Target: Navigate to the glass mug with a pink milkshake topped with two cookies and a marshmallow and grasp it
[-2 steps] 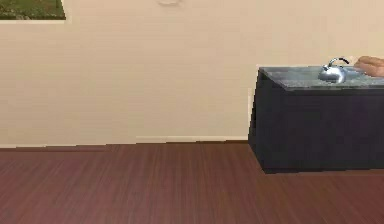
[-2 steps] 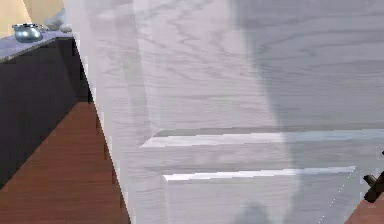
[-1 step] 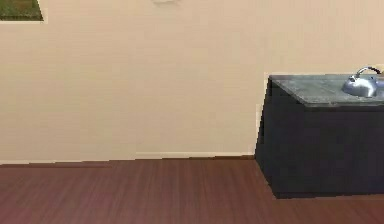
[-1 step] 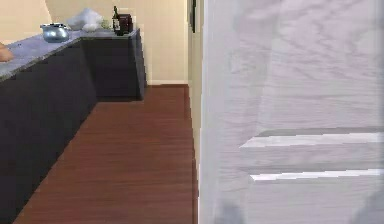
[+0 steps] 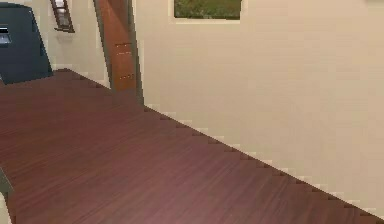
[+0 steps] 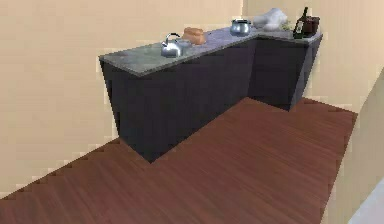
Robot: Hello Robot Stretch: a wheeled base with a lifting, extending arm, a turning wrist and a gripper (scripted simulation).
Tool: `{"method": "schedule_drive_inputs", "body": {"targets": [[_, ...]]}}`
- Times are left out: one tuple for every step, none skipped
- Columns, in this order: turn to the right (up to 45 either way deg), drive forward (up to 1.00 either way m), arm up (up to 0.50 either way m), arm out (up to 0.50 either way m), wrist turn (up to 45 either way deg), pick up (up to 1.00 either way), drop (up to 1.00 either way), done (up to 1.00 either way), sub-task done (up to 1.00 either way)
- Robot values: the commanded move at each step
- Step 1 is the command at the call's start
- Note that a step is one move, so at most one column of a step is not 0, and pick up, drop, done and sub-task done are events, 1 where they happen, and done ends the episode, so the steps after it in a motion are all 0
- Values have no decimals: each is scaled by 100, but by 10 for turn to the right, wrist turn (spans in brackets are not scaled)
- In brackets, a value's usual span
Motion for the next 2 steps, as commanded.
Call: {"method": "schedule_drive_inputs", "body": {"targets": [[-120, 0, 0, 0, 0, 0, 0, 0, 0], [0, 30, 0, 0, 0, 0, 0, 0, 0]]}}
